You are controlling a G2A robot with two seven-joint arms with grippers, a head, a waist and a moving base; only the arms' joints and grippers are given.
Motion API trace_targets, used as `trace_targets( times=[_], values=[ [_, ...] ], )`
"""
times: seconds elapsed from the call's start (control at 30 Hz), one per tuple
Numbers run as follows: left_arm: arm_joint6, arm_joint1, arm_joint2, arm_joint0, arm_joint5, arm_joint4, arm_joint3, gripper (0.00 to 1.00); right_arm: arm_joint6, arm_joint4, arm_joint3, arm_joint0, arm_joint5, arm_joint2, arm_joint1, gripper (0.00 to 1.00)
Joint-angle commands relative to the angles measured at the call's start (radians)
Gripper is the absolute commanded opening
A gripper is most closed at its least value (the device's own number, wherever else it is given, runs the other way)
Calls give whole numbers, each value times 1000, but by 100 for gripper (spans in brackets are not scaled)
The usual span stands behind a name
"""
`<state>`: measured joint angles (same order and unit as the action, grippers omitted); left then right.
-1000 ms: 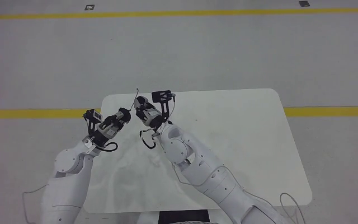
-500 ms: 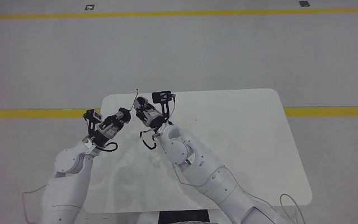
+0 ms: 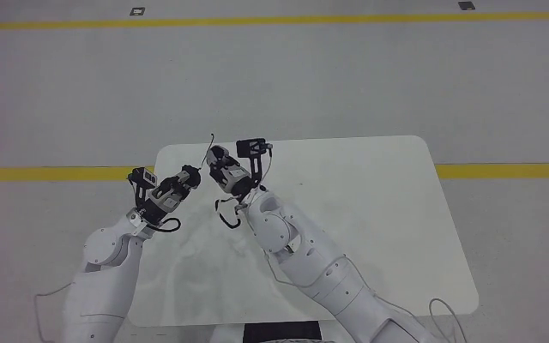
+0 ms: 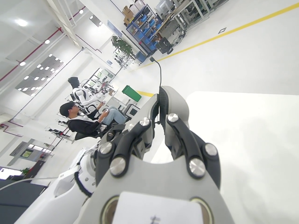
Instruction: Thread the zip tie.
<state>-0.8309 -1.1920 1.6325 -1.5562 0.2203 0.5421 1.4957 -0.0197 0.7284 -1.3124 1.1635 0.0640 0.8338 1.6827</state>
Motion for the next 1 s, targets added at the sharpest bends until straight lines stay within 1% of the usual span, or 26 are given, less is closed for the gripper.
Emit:
trace_targets(
  times=[0.0, 0.1, 0.2, 0.37, 0.47, 0.53, 0.77, 0.8, 0.83, 0.97],
  values=[
    [17, 0, -7, 0, 5, -7, 7, 0, -5, -16, -8, 6, 13, 7, -1, 0],
    [3, 1, -11, 0, 52, -2, 3, 0, -8, -46, -23, 18, 38, 24, -3, 0],
    [-19, 3, -13, 5, 120, -9, -12, 0, -3, -51, -39, 26, 49, 40, -7, 0],
    [-58, 1, -4, 19, 120, 1, -16, 0, 7, -42, -60, 37, 54, 53, -12, 0],
    [-82, -4, 5, 23, 120, 20, -19, 0, 12, -37, -67, 40, 58, 55, -14, 0],
    [-90, -9, 14, 25, 120, 17, -20, 0, 16, -39, -67, 42, 70, 55, -15, 0],
    [-109, -25, 35, 31, 120, -10, -20, 0, 19, -53, -64, 39, 102, 53, -15, 0],
    [-98, -26, 38, 30, 120, -26, -25, 0, 21, -55, -63, 37, 105, 53, -15, 0],
    [-95, -27, 38, 31, 120, -33, -26, 0, 13, -70, -66, 37, 109, 54, -13, 0],
    [-95, -27, 38, 31, 120, -33, -26, 0, 13, -70, -66, 37, 109, 54, -13, 0]
  ],
)
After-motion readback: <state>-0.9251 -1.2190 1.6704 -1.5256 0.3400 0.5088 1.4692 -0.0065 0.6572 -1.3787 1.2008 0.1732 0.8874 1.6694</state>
